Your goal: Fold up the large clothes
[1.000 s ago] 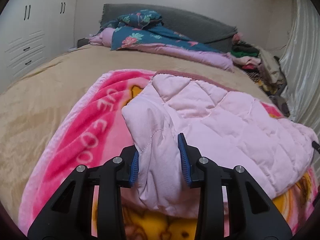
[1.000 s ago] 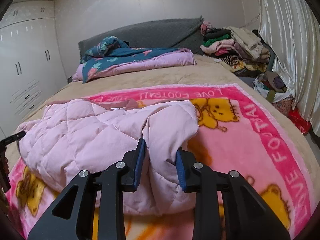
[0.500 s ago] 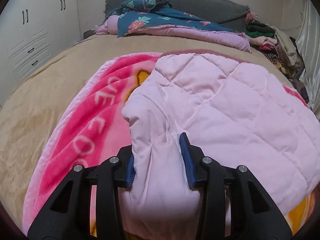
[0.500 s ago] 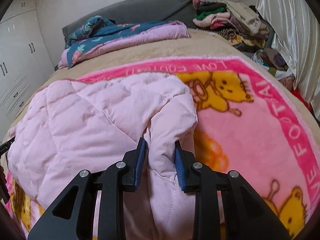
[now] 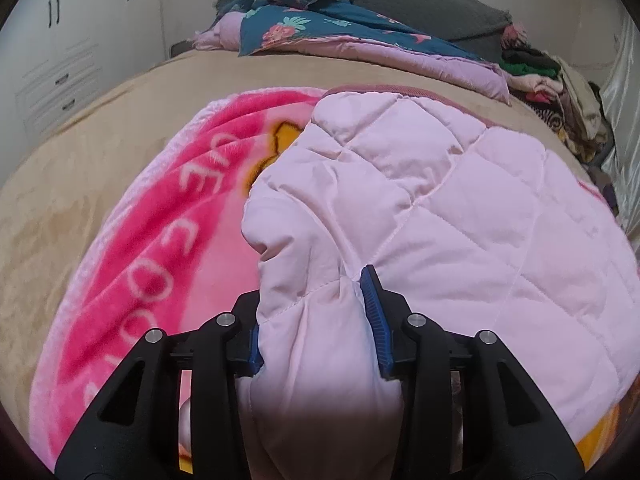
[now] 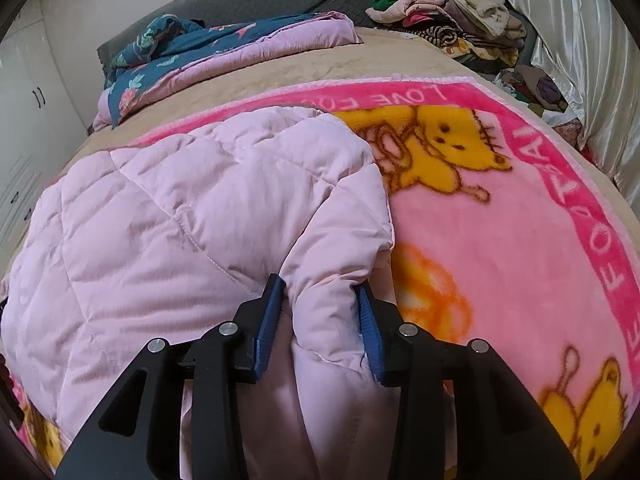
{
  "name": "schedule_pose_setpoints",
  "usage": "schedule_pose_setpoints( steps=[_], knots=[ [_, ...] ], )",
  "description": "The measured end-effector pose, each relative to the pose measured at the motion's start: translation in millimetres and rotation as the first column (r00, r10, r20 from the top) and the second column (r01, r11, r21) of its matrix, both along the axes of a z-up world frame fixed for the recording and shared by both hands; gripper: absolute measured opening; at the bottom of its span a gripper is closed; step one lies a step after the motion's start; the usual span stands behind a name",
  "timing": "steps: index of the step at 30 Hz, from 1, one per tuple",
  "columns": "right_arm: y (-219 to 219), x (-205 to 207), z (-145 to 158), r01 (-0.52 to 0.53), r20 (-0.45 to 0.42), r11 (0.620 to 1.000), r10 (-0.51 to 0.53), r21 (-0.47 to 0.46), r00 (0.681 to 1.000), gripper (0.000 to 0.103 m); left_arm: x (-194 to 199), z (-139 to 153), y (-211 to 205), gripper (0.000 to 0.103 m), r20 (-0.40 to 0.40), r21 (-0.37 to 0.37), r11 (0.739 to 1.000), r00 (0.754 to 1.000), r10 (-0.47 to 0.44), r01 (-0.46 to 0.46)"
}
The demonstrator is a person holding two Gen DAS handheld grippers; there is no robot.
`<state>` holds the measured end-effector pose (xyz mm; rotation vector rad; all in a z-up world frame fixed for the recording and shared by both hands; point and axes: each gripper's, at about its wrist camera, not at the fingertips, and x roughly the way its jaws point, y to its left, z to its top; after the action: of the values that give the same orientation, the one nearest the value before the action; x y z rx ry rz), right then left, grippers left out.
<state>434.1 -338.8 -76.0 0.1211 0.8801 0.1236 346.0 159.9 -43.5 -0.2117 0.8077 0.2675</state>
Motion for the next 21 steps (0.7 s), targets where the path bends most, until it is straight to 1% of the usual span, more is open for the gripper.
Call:
schedule_pose_setpoints(
  steps=[2,4,5,6,7,9,10,13,15,17,18,19,21],
  knots=[
    [-1.1,-1.9,2.8,0.002,-0.006,1.0,-0.002,-0.002,1.0,0.04,-2.0,1.6,2.4,0.035,-0.003,-0.019,1.0,1.0,0.004,-0.004],
    [-2.1,-5.4,6.8,0.01,-0.006,1.0,-0.01,-0.015,1.0,0.05,-5.5,5.1,4.1,0.038,-0.006,-0.026,1.0,1.0,0.011,-0.012],
    [-2.1,-8.8,9.5,0.008,-0.001,1.0,-0.008,-0.028,1.0,0.052,-6.0,6.1,4.0,0.041,-0.007,-0.025,1.0,1.0,0.013,-0.013],
    [-2.7,-11.0,11.5,0.006,0.003,0.999,-0.006,-0.034,1.0,0.058,-7.8,8.0,3.7,0.045,-0.008,-0.025,1.0,1.0,0.014,-0.014],
    [-4.5,-15.3,14.4,0.005,0.008,0.999,-0.005,-0.031,1.0,0.071,-10.3,10.2,3.3,0.049,-0.008,-0.027,0.999,1.0,0.017,-0.017],
    [-9.1,-23.7,17.4,0.016,0.011,1.0,-0.016,-0.013,1.0,0.085,-13.7,13.3,2.6,0.06,-0.008,-0.031,0.999,1.0,0.016,-0.016],
    [-12.3,-30.5,20.4,0.01,0.021,1.0,-0.01,0.003,1.0,0.086,-15.9,15.5,1.9,0.061,-0.005,-0.028,0.999,1.0,0.016,-0.016],
    [-15.2,-45.2,29.4,0.0,0.048,1.0,0.0,0.005,0.999,0.092,-26.9,23.9,-1.3,0.069,0.014,-0.026,1.0,1.0,0.012,-0.011],
    [-18.1,-57.2,37.8,-0.002,0.072,1.0,0.002,0.008,0.997,0.092,-34.3,29.6,-2.8,0.08,0.024,-0.027,1.0,1.0,0.013,-0.013],
    [-19.8,-71.1,48.0,-0.007,0.102,1.0,0.006,0.018,0.995,0.098,-42.0,36.0,-6.0,0.084,0.039,-0.034,0.999,0.999,0.01,-0.009],
    [-20.6,-77.0,52.5,-0.01,0.116,1.0,0.006,0.027,0.993,0.098,-47.6,39.9,-7.9,0.09,0.048,-0.035,0.999,0.999,0.009,-0.007],
    [-20.6,-83.1,57.8,-0.014,0.127,0.999,0.009,0.04,0.992,0.098,-52.0,43.4,-10.5,0.094,0.052,-0.03,1.0,0.999,0.009,-0.007],
    [-23.6,-97.5,69.8,-0.02,0.154,0.998,0.01,0.063,0.988,0.099,-59.3,50.4,-15.2,0.094,0.063,-0.021,1.0,0.998,0.012,-0.01]
  ],
)
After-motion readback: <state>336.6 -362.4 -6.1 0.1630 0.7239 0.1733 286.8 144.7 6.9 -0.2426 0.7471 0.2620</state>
